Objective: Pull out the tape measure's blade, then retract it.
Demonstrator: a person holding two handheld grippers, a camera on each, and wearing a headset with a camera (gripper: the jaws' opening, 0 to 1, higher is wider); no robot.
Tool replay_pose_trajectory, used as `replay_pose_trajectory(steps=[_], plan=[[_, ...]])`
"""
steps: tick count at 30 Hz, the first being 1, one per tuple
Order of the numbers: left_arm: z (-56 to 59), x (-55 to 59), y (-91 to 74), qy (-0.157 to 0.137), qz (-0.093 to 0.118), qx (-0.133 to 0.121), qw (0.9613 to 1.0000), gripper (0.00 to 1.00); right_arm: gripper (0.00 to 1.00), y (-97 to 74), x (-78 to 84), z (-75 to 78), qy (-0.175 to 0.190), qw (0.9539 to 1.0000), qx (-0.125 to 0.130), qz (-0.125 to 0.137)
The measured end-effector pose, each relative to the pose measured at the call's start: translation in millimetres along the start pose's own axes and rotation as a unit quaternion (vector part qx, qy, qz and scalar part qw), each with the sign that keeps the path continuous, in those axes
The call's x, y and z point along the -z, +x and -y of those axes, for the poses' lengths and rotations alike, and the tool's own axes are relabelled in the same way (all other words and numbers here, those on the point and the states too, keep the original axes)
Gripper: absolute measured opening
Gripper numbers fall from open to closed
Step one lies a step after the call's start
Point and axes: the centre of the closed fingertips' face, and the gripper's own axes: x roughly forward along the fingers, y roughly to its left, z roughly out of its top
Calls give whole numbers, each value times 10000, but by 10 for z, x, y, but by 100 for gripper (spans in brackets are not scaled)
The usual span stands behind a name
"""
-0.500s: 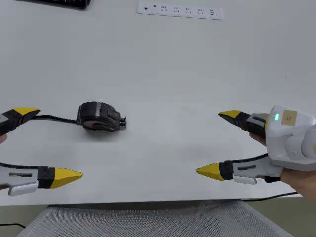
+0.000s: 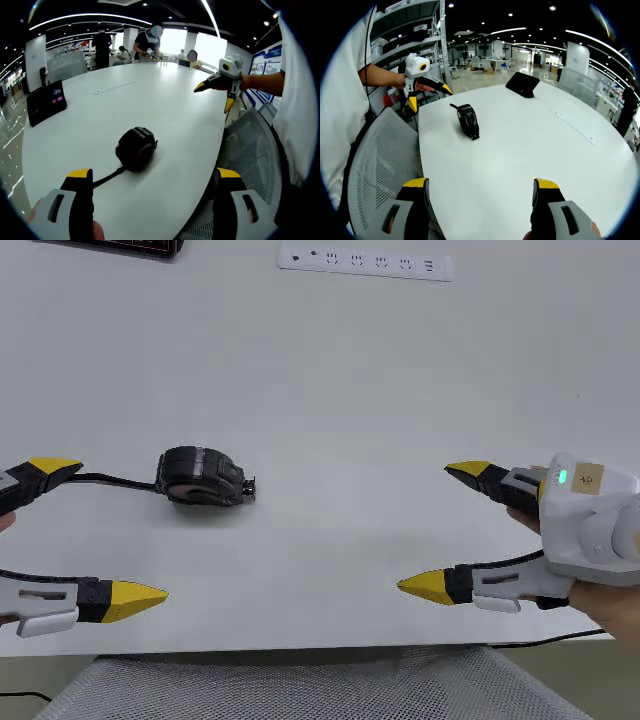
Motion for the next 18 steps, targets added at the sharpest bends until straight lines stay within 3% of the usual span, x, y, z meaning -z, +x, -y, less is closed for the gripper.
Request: replay_pose_trajectory(steps=[12, 18], plan=[[-33, -26, 17, -11, 40, 16, 10000, 96, 82, 32, -9, 29, 50, 10000, -7, 40], [-53, -5, 61, -19, -66, 87, 9999, 92, 80, 72, 5, 80, 117, 9999, -11, 40]])
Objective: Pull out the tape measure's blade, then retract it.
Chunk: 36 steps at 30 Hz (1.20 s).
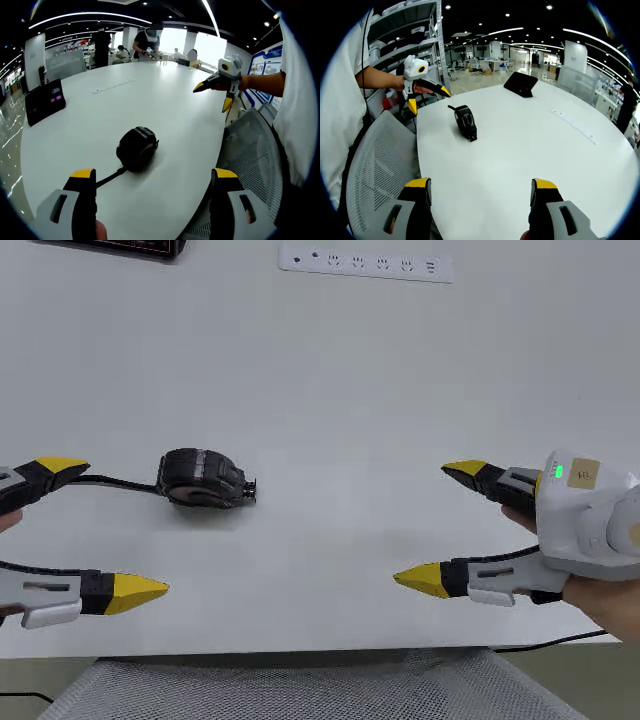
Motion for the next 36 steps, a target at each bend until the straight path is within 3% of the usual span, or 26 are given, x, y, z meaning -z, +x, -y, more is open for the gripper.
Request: replay_pose_trajectory(steps=[7, 22, 36], plan=[[-64, -34, 48, -5, 12, -21, 10000, 91, 79, 42, 1, 23, -28, 10000, -36, -1], [-155, -38, 166, 107, -211, 172, 9996, 79, 79, 190, -54, 36, -247, 9995, -206, -57], [-226, -21, 303, 207, -374, 323, 9986, 76, 79, 365, -54, 59, -431, 9980, -419, -175]])
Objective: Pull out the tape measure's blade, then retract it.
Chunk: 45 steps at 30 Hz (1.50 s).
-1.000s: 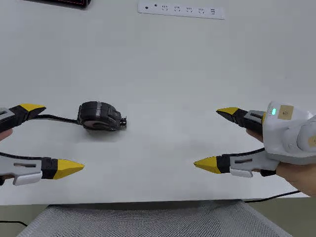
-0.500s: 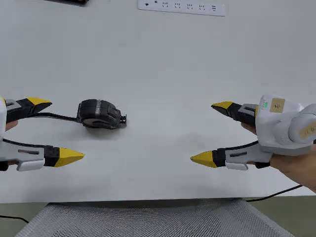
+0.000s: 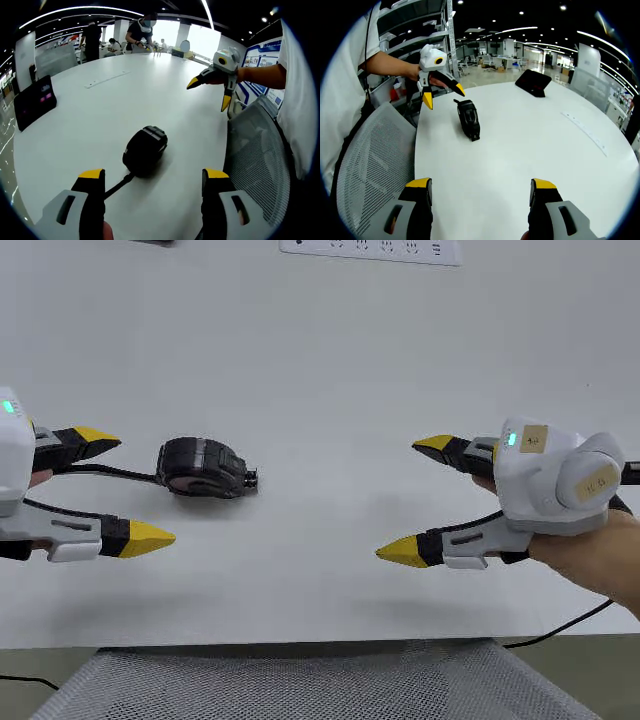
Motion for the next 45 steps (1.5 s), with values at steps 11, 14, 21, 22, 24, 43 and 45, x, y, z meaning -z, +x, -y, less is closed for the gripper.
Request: replay_pose_trajectory(steps=[11, 14, 21, 22, 24, 43, 45], plan=[[-91, -8, 123, 198, -198, 134, 9995, 74, 78, 153, -17, 5, -106, 9998, -183, -67], [-116, 2, 169, 263, -287, 183, 9991, 73, 77, 213, -16, 2, -139, 9995, -252, -96], [-156, 12, 254, 469, -460, 257, 9975, 69, 76, 301, -5, 17, -224, 9990, -358, -149], [-161, 15, 271, 491, -493, 277, 9972, 69, 75, 314, -5, 21, -239, 9989, -373, -157], [-171, 25, 298, 565, -555, 302, 9964, 67, 75, 332, -5, 31, -245, 9988, -394, -161], [-246, 87, 456, 984, -870, 362, 9907, 48, 73, 474, -3, 26, -164, 9983, -530, -157], [-244, 98, 473, 1022, -898, 378, 9900, 46, 73, 484, 2, 21, -153, 9983, -538, -159]])
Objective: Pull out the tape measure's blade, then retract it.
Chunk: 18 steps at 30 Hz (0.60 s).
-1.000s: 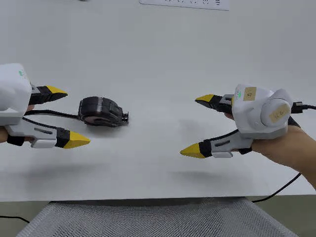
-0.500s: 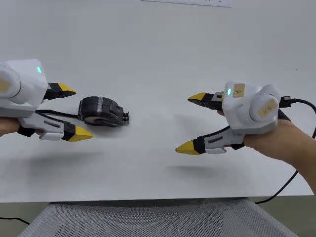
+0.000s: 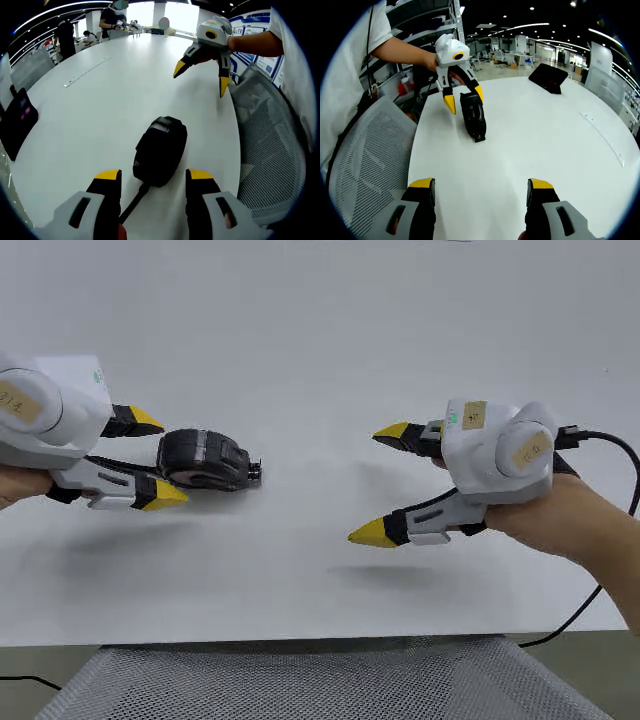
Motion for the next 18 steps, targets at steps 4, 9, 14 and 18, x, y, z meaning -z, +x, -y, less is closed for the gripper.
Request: replay_pose_trajectory(steps=[4, 9, 14, 18], plan=[[-3, 5, 31, 27, -48, 36, 10000, 41, 73, 15, 13, -9, 31, 10000, -20, -1], [-8, 2, 57, 63, -65, 63, 9999, 36, 72, 34, 20, -18, 63, 10000, -46, 7], [-4, -1, 82, 125, -89, 86, 9998, 32, 72, 55, 24, -24, 90, 9999, -69, 19], [-1, -9, 97, 132, -87, 99, 9998, 30, 71, 70, 21, -25, 91, 9999, -82, 34]])
